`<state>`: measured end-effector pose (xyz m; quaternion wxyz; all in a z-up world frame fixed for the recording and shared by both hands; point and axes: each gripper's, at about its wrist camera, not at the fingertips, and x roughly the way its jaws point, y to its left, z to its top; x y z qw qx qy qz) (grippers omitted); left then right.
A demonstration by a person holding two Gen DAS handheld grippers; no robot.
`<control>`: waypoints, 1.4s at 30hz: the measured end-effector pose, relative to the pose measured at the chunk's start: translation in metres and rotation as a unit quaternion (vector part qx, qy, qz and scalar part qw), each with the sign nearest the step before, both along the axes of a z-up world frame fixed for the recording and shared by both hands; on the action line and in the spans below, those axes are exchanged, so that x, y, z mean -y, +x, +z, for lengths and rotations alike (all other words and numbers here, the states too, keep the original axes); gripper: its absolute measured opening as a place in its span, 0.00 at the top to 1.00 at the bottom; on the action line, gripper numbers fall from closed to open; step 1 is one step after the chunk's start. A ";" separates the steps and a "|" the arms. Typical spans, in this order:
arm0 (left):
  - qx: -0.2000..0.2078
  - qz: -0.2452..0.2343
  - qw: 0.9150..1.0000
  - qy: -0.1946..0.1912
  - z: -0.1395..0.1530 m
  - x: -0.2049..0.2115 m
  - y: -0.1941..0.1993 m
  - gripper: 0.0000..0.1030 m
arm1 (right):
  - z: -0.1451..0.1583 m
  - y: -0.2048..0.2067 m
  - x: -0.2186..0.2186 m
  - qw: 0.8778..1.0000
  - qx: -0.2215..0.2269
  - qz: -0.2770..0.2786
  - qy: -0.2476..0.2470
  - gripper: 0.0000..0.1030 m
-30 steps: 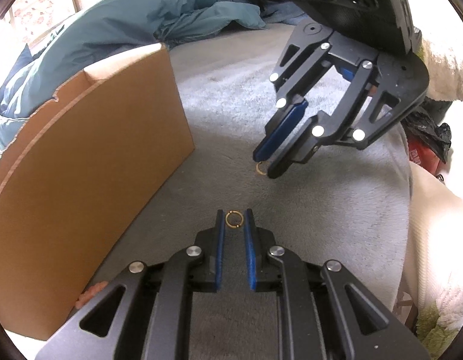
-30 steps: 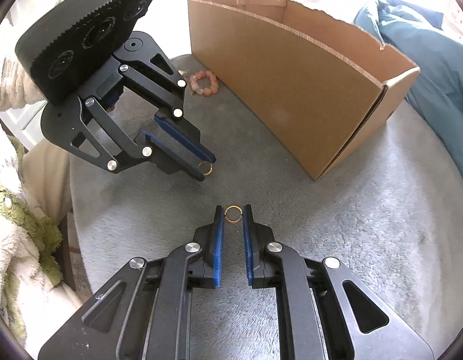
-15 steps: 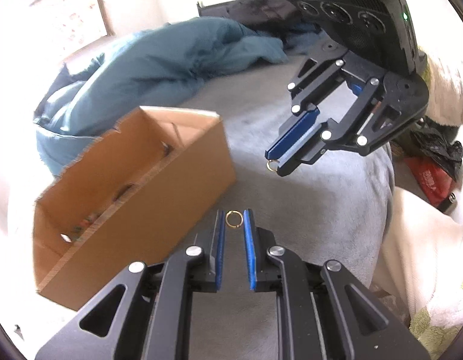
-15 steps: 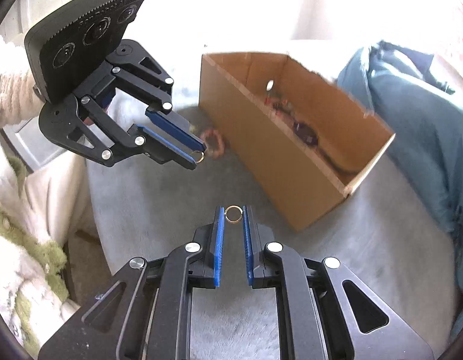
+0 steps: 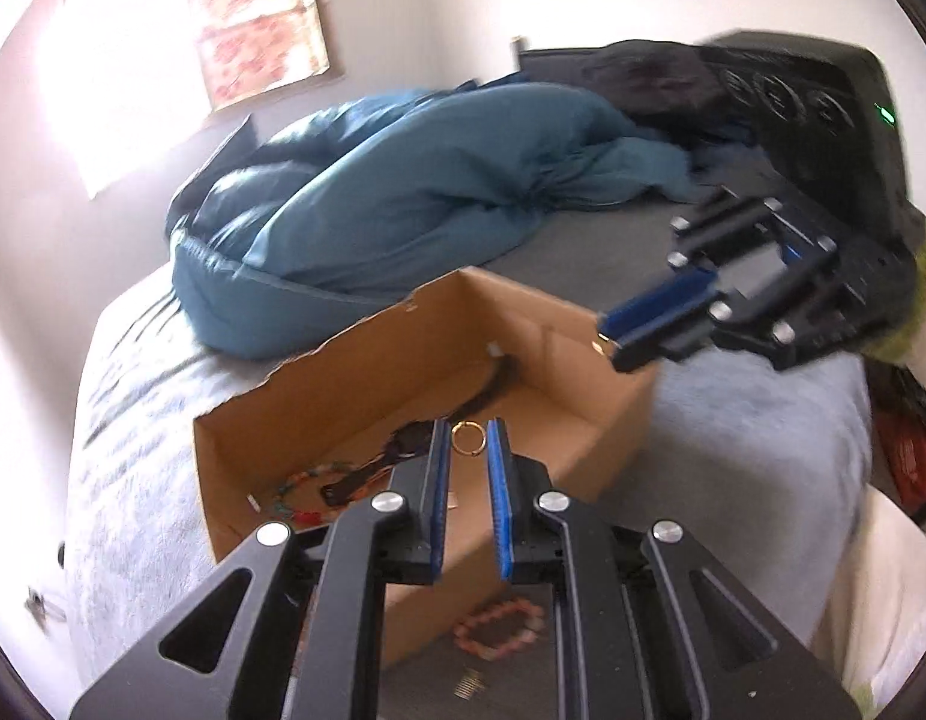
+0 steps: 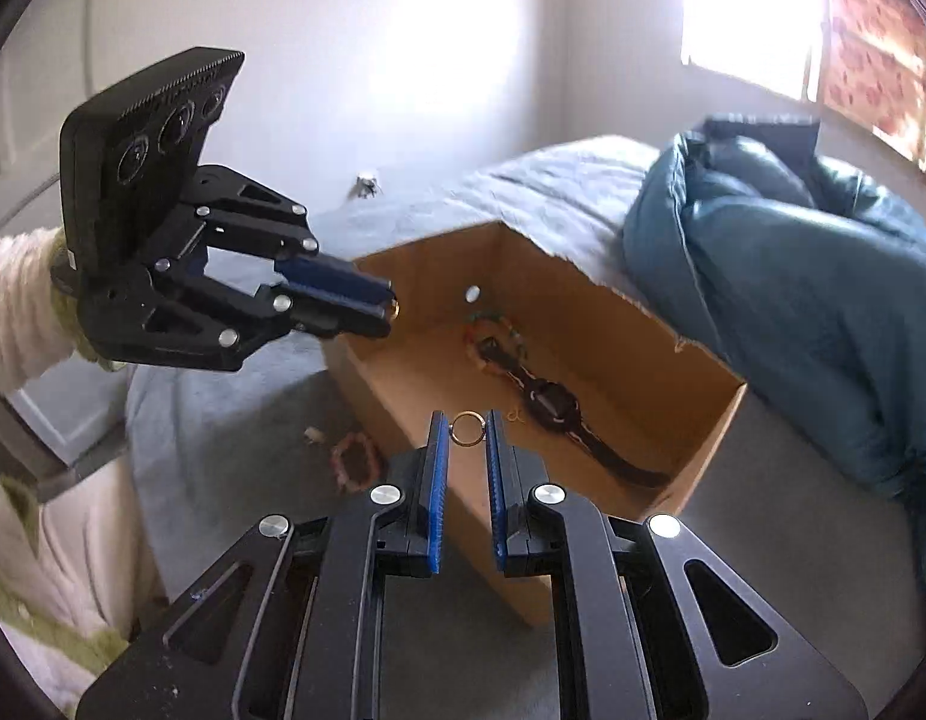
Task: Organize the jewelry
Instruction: 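Carry both gold rings up and into the cardboard box, then open both grippers to drop the rings and withdraw from the box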
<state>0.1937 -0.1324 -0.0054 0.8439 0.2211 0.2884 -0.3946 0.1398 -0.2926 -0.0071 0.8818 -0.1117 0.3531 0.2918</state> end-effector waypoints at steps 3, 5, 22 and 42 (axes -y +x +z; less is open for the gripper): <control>-0.024 0.047 0.998 0.024 -0.016 0.004 0.034 0.89 | -0.018 0.029 -0.001 0.999 -0.034 -0.009 0.002 0.90; -0.041 0.069 0.996 0.044 -0.028 0.007 0.052 0.89 | -0.032 0.044 -0.001 0.998 -0.052 -0.017 0.000 0.90; -0.086 0.100 0.988 0.082 -0.063 0.020 0.084 0.70 | -0.062 0.071 0.009 0.995 -0.095 -0.038 -0.012 0.72; -0.054 0.117 0.991 0.021 -0.018 -0.017 0.054 0.52 | -0.008 0.024 0.046 0.993 -0.028 -0.097 0.063 0.51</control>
